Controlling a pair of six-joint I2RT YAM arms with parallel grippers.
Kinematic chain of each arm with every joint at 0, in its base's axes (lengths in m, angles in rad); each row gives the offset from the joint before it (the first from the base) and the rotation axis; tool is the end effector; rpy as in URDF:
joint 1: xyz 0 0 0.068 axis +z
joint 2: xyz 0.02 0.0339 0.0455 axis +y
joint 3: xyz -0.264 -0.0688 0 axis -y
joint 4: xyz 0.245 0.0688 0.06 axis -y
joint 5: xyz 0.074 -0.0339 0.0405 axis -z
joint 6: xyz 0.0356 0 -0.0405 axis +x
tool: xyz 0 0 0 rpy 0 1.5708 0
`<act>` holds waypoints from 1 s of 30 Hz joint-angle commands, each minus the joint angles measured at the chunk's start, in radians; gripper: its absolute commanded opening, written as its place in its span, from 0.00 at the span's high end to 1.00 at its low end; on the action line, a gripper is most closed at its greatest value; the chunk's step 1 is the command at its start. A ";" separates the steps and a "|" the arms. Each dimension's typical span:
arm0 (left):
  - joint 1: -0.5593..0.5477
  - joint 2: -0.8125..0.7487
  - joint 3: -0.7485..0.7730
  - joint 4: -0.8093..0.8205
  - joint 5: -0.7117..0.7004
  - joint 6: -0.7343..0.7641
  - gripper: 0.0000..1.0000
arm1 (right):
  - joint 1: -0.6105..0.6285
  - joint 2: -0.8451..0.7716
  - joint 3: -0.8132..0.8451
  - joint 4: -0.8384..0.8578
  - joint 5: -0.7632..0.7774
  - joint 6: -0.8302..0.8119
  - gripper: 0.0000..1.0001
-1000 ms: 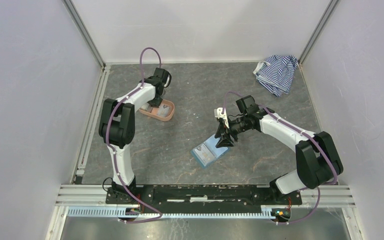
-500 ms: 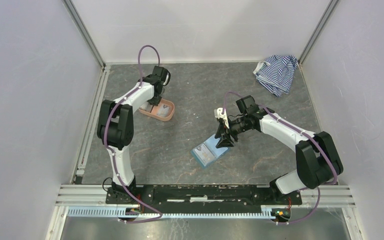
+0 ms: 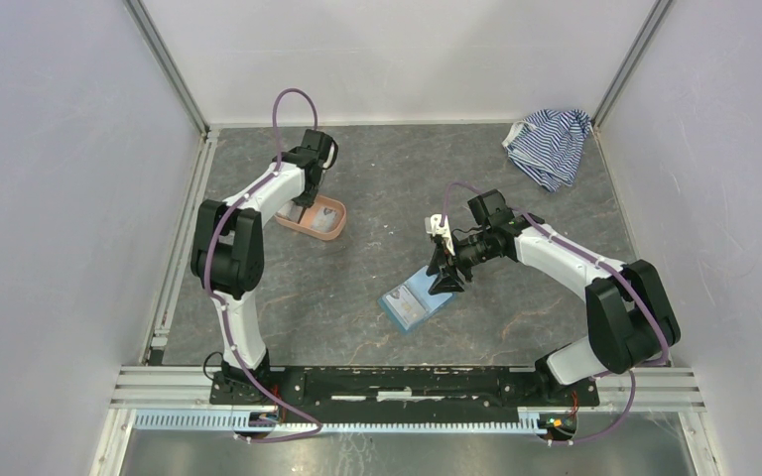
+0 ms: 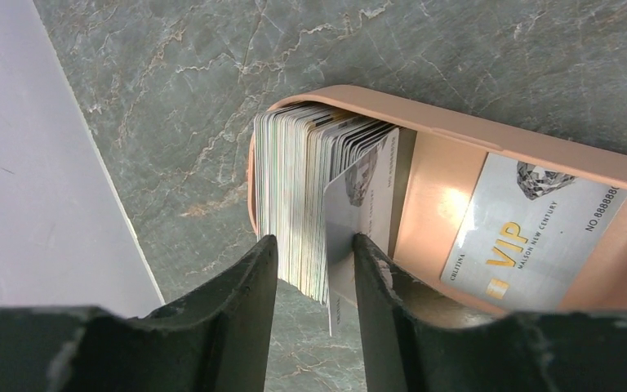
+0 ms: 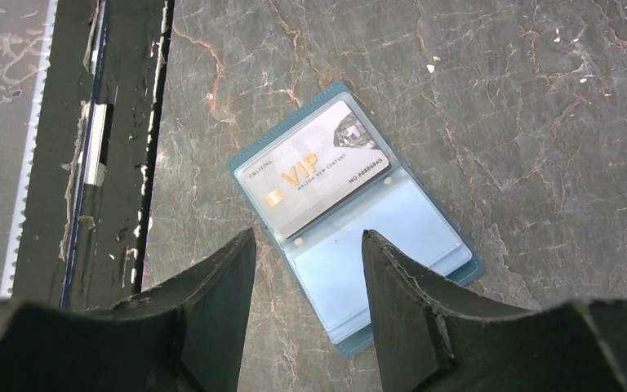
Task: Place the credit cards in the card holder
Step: Pick up the credit card from the storage box.
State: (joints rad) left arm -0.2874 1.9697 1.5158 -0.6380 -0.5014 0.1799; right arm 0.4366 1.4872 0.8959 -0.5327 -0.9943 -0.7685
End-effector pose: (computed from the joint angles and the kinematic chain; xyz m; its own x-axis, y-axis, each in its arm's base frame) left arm 0.4053 -0.1019 0.2099 -0.8309 0.4092 -0.3770 0.1879 0.8441 0.5021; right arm 0.2367 0.1434 0.2056 -0.1992 -0.5110 -0.8362 -0.9698 -0.0201 0.2433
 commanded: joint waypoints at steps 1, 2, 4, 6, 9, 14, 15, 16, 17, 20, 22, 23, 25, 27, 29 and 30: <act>0.005 -0.042 0.026 -0.002 0.002 0.007 0.57 | 0.000 0.005 0.041 -0.003 -0.028 -0.022 0.43; 0.005 -0.041 0.026 -0.004 0.005 0.007 0.58 | 0.000 0.006 0.041 -0.004 -0.029 -0.022 0.43; 0.005 -0.035 0.029 -0.009 0.008 0.005 0.61 | -0.001 0.005 0.043 -0.004 -0.029 -0.023 0.43; 0.005 -0.031 0.030 -0.010 0.009 0.005 0.65 | -0.001 0.006 0.043 -0.006 -0.029 -0.023 0.43; 0.005 -0.029 0.030 -0.014 0.015 0.000 0.73 | 0.000 0.005 0.042 -0.005 -0.029 -0.025 0.43; 0.005 -0.029 0.034 -0.020 0.030 -0.005 0.80 | -0.001 0.007 0.041 -0.004 -0.030 -0.025 0.43; 0.005 -0.029 0.036 -0.023 0.035 -0.006 0.82 | -0.001 0.008 0.041 -0.004 -0.029 -0.025 0.43; 0.005 -0.027 0.036 -0.025 0.042 -0.007 0.84 | 0.000 0.008 0.041 -0.004 -0.029 -0.025 0.43; 0.005 -0.028 0.038 -0.028 0.050 -0.009 0.86 | 0.001 0.007 0.041 -0.006 -0.029 -0.025 0.43; 0.005 -0.028 0.041 -0.036 0.067 -0.013 0.91 | 0.000 0.009 0.043 -0.007 -0.028 -0.024 0.43; 0.005 -0.028 0.043 -0.041 0.080 -0.017 0.93 | 0.000 0.011 0.044 -0.008 -0.028 -0.025 0.43; 0.005 -0.030 0.043 -0.043 0.088 -0.019 0.94 | 0.000 0.012 0.044 -0.009 -0.029 -0.025 0.43; 0.006 -0.033 0.042 -0.045 0.101 -0.024 0.96 | 0.000 0.012 0.044 -0.009 -0.029 -0.025 0.43; 0.005 -0.038 0.042 -0.047 0.117 -0.027 0.96 | 0.000 0.012 0.044 -0.010 -0.029 -0.026 0.43; 0.005 -0.040 0.047 -0.052 0.134 -0.029 0.97 | -0.001 0.013 0.045 -0.010 -0.029 -0.026 0.43; 0.005 -0.039 0.050 -0.057 0.144 -0.030 0.97 | 0.000 0.013 0.046 -0.011 -0.029 -0.026 0.43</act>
State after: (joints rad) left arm -0.2874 1.9701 1.5230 -0.6788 -0.4011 0.1783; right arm 0.4366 1.4937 0.9012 -0.5407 -0.9943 -0.7753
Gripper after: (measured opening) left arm 0.051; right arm 0.570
